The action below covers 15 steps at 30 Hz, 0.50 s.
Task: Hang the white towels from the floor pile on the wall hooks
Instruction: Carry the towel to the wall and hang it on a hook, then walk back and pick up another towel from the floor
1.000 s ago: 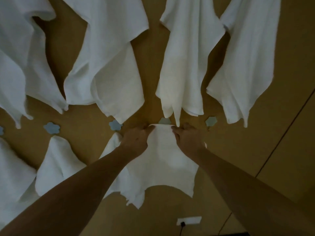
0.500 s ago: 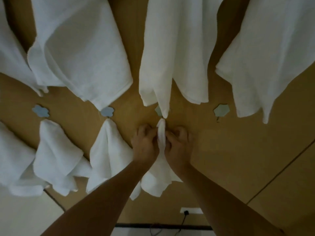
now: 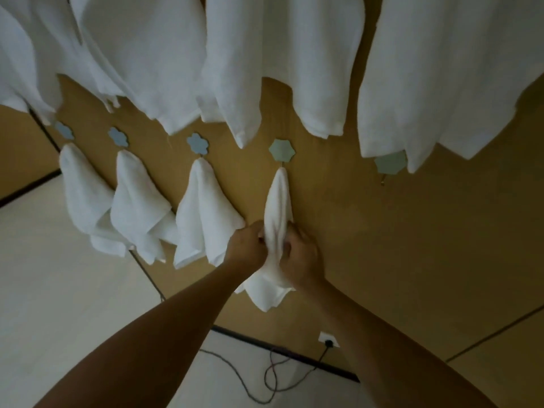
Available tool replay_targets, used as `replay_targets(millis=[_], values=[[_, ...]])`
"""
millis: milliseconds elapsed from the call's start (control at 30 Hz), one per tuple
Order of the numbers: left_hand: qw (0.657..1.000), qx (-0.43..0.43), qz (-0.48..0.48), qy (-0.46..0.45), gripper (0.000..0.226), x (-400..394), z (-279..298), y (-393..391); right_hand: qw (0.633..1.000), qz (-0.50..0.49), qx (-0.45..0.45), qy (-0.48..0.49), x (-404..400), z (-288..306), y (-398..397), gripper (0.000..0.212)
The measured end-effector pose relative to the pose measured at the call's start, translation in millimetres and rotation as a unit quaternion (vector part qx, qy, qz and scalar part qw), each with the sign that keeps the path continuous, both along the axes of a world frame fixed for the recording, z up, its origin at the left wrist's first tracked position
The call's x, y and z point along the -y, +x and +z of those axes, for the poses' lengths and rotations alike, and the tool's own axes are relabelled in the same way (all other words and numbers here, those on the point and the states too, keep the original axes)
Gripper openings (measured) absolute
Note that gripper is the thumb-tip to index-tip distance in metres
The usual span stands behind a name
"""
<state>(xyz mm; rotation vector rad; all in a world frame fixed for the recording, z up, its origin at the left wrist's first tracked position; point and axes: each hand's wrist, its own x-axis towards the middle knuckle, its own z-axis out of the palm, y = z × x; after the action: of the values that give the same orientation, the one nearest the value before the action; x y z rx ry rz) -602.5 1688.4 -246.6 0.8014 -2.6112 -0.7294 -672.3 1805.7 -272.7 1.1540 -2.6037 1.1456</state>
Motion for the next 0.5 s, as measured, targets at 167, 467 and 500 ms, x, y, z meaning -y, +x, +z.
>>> replay_targets(millis=[167,467,500], values=[[0.999,0.022,0.025,-0.017,0.046,0,5,46,0.994,-0.01,0.019,0.105,-10,-7,25,0.039],[0.993,0.01,0.105,-0.051,0.046,13,26,210,0.993,0.071,0.002,0.097,32,23,154,0.045],[0.991,0.012,0.122,-0.055,0.046,16,29,239,0.991,0.091,-0.006,0.101,39,27,178,0.045]])
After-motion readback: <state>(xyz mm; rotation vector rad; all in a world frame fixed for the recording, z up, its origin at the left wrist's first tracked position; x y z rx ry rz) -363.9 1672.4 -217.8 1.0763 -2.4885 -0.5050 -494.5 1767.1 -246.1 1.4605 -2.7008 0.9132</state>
